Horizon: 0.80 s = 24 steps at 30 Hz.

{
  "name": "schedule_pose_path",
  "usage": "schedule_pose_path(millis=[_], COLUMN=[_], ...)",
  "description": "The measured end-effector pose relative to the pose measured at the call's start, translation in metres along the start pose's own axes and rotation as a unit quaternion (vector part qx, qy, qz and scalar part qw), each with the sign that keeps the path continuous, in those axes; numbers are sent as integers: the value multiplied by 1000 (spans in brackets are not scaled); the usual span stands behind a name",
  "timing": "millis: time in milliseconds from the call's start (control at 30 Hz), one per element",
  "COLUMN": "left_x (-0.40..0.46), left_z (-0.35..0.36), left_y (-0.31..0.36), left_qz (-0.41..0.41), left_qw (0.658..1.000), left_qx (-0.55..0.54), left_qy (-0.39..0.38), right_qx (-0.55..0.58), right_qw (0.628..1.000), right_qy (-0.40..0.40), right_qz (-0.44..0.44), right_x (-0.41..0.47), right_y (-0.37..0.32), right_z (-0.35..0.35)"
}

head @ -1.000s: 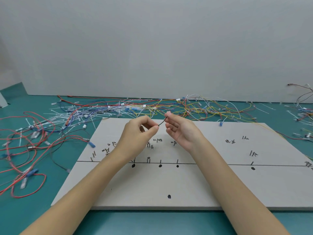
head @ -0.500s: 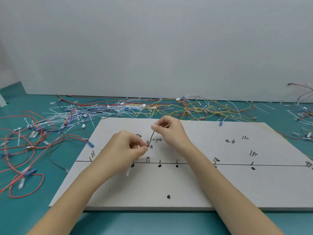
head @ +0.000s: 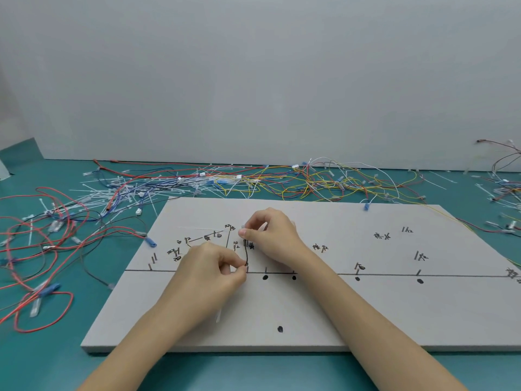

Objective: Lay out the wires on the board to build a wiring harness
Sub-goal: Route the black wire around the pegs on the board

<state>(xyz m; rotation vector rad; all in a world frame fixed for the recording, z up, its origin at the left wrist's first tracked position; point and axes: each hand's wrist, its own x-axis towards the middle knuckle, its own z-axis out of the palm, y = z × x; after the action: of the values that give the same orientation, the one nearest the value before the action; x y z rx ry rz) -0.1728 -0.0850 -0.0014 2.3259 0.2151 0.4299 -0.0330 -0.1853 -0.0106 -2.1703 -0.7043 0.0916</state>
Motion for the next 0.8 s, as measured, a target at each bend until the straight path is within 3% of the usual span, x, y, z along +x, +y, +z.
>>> schedule_pose_path(millis=[267,567,700,800], left_x=[-2,-5,-8,-11], left_z=[3,2,2,5], left_y=[1,2,5,12], left_qz=[-1,38,68,89], left_qw=[1000,997,980,943], left_qx=[6,65,186,316], left_qy=[-11,-7,-35,-54], right_qx=[-25,35,46,53], right_qw=[999,997,995,992], right_qy=[-16,-33,-49,-80], right_qz=[37,68,74,83], right_x=[1,4,7,12], right_y=[-1,1,4,2], right_z=[0,-2,-3,-6])
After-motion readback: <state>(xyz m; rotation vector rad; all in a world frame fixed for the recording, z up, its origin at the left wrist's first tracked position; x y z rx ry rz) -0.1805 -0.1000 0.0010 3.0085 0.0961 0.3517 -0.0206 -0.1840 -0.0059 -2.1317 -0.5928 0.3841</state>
